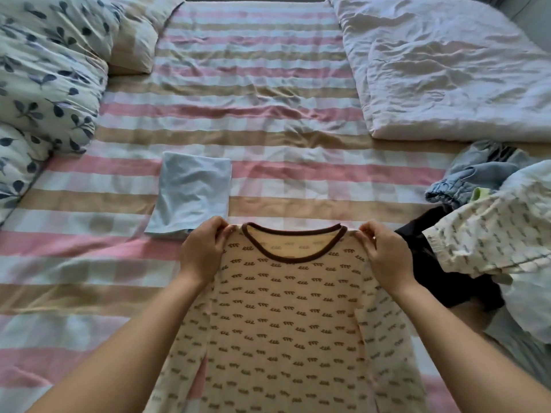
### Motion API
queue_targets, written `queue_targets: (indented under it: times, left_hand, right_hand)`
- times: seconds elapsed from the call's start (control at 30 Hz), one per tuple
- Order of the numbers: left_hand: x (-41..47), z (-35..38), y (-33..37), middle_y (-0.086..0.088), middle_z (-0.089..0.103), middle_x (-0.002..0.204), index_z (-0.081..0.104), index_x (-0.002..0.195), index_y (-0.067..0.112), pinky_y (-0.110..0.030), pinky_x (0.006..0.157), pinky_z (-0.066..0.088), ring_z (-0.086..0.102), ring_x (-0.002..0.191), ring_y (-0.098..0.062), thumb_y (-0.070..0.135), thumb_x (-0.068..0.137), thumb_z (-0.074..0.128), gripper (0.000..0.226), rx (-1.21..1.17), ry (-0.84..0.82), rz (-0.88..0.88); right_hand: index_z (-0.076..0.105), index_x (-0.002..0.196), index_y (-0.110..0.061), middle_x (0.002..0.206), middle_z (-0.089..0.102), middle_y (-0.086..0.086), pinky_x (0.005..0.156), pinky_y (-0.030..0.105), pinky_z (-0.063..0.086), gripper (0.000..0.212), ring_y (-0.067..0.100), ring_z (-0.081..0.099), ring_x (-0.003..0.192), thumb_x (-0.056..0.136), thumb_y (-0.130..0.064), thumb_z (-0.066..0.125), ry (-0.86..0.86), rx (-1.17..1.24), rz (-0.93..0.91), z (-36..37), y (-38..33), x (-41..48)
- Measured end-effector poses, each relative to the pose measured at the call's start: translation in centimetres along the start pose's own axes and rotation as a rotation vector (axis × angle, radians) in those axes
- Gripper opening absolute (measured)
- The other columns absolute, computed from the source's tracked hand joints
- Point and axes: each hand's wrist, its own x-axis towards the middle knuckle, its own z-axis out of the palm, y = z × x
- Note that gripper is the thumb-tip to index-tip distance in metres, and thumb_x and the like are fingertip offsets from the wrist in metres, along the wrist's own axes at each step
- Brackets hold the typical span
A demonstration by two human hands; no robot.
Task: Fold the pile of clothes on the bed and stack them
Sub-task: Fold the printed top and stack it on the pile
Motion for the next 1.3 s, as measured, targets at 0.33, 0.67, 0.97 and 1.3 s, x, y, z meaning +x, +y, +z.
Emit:
queue_targets:
  times: [0.33, 0.67, 0.97, 1.3]
  left_hand:
    - [8.4, 8.3, -7.2, -0.006, 0.063, 0.086, 0.058, 0.086, 0.012, -0.038, 0.064, 0.046, 0.057, 0.076, -0.028, 0.04, 0.093, 0.046, 0.031, 0.349, 0.028, -0.064]
    - [7.1, 12.0, -3.1, -0.015, 0.061, 0.105, 0.064, 0.1, 0.004, -0.049, 0.086, 0.043, 0.052, 0.103, -0.037, -0.005, 0.076, 0.062, 0.026, 0.383, 0.058, 0.216]
    - [-0.7, 19.4, 8.8, -0.008, 0.066, 0.087, 0.067, 0.086, 0.002, -0.039, 0.066, 0.054, 0.06, 0.079, -0.025, 0.006, 0.083, 0.063, 0.006, 0.031, -0.362, 0.494]
    - [1.8, 24.4, 12.3, -0.001, 0.056, 0.118, 0.063, 0.113, 0.023, -0.04, 0.093, 0.036, 0.045, 0.114, -0.027, 0.029, 0.087, 0.059, 0.027, 0.444, -0.573, 0.716]
  right_hand:
    - [0.058, 0.093, -0.013, 0.09, 0.063, 0.005, 0.06, 0.033, 0.041, 0.031, 0.028, 0.058, 0.075, 0.092, -0.043, 0.049, -0.087, -0.196, 0.019, 10.6, 6.1, 10.0]
    - [0.063, 0.103, -0.011, 0.106, 0.057, 0.01, 0.077, 0.032, 0.034, 0.021, 0.03, 0.047, 0.101, 0.091, -0.027, 0.054, 0.024, -0.151, 0.105, 10.7, 7.4, 8.1]
    - [0.067, 0.092, -0.005, 0.093, 0.063, 0.01, 0.079, 0.03, 0.037, 0.014, 0.029, 0.054, 0.087, 0.085, -0.012, 0.058, 0.16, -0.128, 0.434, 3.5, 9.6, -9.0]
    - [0.066, 0.089, -0.019, 0.091, 0.059, 0.0, 0.066, 0.032, 0.041, 0.025, 0.02, 0.05, 0.085, 0.076, -0.039, 0.071, 0.084, -0.243, 0.734, 1.7, 11.2, -16.2]
